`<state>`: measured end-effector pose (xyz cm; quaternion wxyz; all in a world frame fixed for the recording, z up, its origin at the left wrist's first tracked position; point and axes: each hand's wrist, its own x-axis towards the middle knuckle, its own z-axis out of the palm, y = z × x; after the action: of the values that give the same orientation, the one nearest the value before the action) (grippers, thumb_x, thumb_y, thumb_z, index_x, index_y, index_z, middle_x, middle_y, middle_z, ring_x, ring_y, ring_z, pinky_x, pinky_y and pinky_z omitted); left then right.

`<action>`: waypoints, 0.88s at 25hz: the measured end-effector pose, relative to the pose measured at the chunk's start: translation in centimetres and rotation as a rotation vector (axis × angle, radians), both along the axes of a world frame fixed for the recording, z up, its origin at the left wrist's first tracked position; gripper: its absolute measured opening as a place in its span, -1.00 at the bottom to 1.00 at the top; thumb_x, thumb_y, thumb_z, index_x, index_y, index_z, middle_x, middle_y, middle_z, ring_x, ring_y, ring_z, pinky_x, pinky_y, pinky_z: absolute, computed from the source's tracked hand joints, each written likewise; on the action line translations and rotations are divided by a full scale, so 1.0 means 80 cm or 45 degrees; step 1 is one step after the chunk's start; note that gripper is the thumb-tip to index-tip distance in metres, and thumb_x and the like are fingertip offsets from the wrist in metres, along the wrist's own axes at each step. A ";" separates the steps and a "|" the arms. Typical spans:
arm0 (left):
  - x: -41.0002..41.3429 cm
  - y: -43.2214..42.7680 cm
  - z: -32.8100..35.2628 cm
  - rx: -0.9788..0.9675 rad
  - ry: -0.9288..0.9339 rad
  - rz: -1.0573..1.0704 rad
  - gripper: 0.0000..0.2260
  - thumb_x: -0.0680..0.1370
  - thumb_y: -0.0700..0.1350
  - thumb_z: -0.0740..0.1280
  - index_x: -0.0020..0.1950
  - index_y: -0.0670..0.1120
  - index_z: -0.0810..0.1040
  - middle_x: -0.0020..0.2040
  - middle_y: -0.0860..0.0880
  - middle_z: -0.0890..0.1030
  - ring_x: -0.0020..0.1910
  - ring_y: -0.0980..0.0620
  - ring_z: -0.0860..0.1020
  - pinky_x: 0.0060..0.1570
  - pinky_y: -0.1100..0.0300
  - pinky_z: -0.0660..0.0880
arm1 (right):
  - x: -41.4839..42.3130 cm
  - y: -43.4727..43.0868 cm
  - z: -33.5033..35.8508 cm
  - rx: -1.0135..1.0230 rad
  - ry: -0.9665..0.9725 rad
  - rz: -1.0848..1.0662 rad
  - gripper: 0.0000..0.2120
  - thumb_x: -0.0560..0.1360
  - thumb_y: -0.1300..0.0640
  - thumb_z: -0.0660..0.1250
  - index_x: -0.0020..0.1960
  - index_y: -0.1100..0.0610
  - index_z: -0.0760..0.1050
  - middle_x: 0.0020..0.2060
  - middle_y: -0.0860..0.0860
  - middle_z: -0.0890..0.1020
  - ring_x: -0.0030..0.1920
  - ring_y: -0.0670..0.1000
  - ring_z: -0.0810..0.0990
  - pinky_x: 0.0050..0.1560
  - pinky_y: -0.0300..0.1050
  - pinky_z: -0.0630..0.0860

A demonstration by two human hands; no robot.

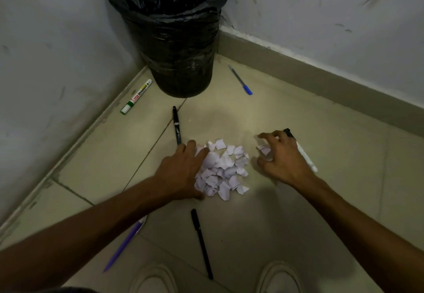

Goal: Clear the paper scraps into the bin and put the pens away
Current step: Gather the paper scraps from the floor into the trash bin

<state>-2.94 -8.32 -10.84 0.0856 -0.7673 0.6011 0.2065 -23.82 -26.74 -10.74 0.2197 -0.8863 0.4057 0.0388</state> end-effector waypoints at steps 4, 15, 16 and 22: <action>0.001 -0.010 -0.006 -0.038 0.215 0.075 -0.16 0.33 0.12 0.54 0.48 -0.02 0.19 0.29 -0.14 0.29 0.20 -0.12 0.43 0.01 0.04 0.50 | 0.004 0.030 -0.004 0.238 0.096 0.144 -0.32 0.38 -0.05 0.46 0.44 0.03 0.34 0.30 0.13 0.35 0.27 0.20 0.37 0.22 -0.07 0.37; 0.016 -0.020 0.003 -0.034 0.191 0.060 0.08 0.17 0.26 0.57 0.53 0.04 0.08 0.37 -0.10 0.25 0.32 -0.12 0.32 0.15 -0.05 0.50 | -0.031 -0.010 -0.009 0.024 0.200 -0.084 -0.50 0.36 -0.01 0.38 0.29 0.05 0.45 0.24 0.17 0.48 0.17 0.20 0.49 0.14 -0.05 0.47; 0.010 -0.023 0.001 -0.001 0.189 0.045 0.12 0.15 0.28 0.58 0.54 0.04 0.04 0.38 -0.09 0.23 0.34 -0.12 0.30 0.17 -0.05 0.48 | -0.031 -0.001 -0.017 0.055 0.202 -0.049 -0.50 0.32 0.00 0.33 0.25 0.05 0.45 0.20 0.14 0.50 0.13 0.17 0.49 0.11 -0.06 0.49; -0.027 -0.031 -0.013 -0.075 0.268 0.081 0.10 0.22 0.30 0.53 0.56 0.02 -0.01 0.45 -0.14 0.14 0.39 -0.16 0.18 0.29 -0.07 0.39 | 0.039 0.066 -0.016 0.294 -0.035 0.279 -0.19 0.31 -0.13 0.50 0.47 0.02 0.27 0.21 0.08 0.41 0.22 0.13 0.40 0.22 -0.01 0.39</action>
<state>-5.11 -10.80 -11.88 -0.0074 -0.7622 0.5879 0.2707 -20.73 -21.45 -12.00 0.3203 -0.8945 0.2964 0.0967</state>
